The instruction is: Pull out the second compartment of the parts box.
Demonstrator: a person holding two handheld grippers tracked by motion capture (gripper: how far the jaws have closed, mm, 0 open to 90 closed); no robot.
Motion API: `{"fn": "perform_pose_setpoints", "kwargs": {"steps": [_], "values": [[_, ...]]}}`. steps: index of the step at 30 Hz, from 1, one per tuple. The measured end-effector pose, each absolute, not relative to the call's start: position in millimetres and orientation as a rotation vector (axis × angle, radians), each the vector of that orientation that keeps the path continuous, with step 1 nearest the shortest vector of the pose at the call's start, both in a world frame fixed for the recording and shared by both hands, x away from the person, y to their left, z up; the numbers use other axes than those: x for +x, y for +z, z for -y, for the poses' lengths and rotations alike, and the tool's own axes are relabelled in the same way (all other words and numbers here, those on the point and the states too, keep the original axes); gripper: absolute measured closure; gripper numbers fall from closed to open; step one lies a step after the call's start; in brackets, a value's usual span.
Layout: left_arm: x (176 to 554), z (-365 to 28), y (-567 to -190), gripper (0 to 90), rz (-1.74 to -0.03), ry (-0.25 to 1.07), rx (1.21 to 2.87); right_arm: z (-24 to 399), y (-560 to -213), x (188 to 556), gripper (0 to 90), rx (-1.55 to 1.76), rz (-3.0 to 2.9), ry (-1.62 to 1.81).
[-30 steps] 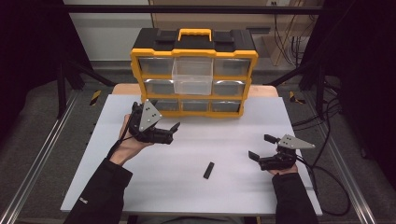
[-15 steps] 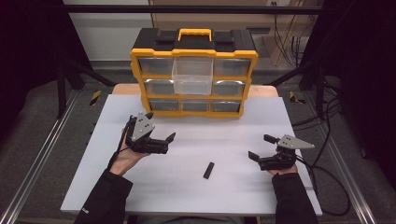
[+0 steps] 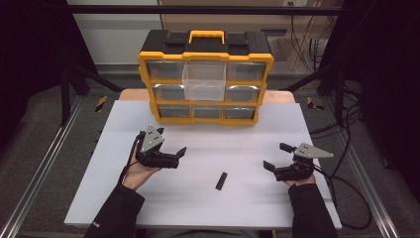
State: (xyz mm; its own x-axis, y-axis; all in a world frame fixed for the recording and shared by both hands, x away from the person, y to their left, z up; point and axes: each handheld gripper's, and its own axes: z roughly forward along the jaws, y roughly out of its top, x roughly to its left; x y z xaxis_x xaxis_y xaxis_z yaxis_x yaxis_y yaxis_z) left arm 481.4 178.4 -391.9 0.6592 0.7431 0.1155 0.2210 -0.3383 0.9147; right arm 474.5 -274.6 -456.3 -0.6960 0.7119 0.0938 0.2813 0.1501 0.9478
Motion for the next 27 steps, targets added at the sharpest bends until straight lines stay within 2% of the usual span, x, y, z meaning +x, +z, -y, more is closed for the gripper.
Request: {"fn": "perform_pose_setpoints", "kwargs": {"steps": [27], "values": [[470,-149,-404,0.9,-0.722,0.551,1.94,273,-458,475,0.2,0.946,-2.072,1.562]]}}
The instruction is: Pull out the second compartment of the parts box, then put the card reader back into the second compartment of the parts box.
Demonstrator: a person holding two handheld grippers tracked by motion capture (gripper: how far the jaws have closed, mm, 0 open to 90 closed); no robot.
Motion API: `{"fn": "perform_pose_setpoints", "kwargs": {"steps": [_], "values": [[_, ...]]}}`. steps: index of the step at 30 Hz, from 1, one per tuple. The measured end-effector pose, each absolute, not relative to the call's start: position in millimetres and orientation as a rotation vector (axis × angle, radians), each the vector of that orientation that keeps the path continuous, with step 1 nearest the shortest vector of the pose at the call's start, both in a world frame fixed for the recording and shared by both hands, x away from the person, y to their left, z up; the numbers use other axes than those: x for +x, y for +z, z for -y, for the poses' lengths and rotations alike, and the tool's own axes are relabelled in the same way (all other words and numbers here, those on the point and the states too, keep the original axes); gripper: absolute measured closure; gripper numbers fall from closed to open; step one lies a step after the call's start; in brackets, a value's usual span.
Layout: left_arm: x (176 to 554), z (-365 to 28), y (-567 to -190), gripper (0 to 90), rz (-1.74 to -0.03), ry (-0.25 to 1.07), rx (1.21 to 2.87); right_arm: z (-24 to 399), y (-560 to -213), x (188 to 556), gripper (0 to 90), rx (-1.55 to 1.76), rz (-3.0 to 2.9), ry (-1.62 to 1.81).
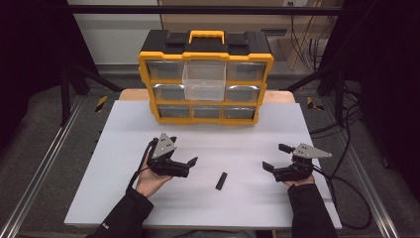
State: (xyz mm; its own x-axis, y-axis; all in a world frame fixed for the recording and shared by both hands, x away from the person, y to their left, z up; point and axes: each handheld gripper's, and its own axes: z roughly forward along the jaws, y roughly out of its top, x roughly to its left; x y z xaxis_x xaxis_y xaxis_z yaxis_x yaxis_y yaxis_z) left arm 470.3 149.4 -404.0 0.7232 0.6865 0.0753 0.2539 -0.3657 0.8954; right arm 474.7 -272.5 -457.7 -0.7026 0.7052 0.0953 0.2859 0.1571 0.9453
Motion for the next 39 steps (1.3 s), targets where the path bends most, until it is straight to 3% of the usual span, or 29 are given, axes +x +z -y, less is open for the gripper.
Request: {"fn": "perform_pose_setpoints", "kwargs": {"steps": [39], "values": [[457,-100,-420,0.6,-0.693,0.486,2.058,273,-457,474,0.3,0.946,-2.068,1.569]]}}
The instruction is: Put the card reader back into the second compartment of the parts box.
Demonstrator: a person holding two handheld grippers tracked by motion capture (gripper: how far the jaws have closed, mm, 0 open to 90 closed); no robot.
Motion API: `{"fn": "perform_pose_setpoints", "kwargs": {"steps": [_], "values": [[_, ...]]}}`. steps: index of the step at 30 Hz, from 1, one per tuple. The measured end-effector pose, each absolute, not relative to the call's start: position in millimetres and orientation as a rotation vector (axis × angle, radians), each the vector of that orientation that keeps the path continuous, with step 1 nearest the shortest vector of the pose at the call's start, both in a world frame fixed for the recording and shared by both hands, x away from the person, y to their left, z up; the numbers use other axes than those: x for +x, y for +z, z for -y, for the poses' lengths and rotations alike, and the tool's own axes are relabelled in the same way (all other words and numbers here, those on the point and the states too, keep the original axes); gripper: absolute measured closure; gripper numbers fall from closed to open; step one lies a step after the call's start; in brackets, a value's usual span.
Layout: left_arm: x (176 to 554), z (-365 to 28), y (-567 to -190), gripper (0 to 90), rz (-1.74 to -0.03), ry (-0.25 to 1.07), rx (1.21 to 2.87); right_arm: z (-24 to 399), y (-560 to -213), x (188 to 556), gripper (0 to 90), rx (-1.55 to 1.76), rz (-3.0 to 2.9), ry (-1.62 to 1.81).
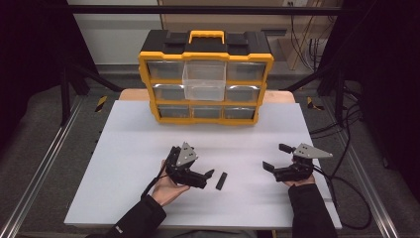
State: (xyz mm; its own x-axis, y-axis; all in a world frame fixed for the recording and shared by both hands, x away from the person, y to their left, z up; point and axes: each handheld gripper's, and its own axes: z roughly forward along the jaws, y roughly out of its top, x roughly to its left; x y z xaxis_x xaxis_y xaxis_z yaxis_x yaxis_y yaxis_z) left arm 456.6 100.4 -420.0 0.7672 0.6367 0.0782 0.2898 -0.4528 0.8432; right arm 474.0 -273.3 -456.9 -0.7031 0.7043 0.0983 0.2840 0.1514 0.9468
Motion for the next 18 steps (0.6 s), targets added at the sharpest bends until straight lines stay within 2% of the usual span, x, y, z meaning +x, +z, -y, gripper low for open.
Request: {"fn": "perform_pose_setpoints", "kwargs": {"steps": [18], "values": [[456,-68,-444,1.1,-0.708,0.396,2.141,273,-457,474,0.3,0.947,-2.07,1.568]]}}
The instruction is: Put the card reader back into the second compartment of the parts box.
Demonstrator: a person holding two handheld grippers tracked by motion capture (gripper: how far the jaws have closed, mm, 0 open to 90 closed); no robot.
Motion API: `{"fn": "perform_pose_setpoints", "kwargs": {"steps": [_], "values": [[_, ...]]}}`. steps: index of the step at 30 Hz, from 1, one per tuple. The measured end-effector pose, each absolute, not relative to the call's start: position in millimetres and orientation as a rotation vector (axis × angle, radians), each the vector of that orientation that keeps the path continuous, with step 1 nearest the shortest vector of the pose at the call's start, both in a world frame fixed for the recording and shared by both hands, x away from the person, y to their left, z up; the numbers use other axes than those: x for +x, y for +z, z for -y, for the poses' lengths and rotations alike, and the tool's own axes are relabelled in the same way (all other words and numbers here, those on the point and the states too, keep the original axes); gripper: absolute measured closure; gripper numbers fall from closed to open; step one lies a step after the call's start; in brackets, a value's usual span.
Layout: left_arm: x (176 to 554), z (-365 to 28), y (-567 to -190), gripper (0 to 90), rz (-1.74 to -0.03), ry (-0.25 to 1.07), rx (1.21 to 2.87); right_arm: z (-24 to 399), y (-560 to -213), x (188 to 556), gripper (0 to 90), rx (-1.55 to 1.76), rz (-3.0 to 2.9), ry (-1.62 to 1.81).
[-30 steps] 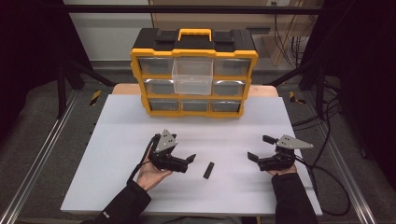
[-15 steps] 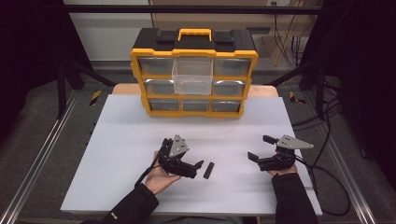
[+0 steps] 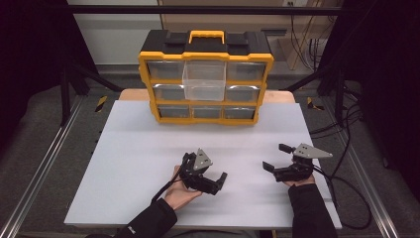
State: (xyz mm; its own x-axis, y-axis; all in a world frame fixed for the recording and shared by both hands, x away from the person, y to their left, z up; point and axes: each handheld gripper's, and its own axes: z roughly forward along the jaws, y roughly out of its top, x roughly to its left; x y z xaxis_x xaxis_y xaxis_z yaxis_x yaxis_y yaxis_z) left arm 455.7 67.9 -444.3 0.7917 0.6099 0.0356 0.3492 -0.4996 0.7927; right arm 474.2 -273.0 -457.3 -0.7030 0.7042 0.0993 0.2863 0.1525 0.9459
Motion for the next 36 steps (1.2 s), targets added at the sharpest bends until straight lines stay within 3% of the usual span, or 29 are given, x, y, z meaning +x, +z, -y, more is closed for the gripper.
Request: {"fn": "perform_pose_setpoints", "kwargs": {"steps": [14,36], "values": [[456,-58,-460,8.3,-0.738,0.298,2.191,273,-458,474,0.3,0.947,-2.074,1.564],[455,-48,-473,45.5,-0.743,0.197,2.245,273,-457,474,0.3,0.948,-2.07,1.569]]}}
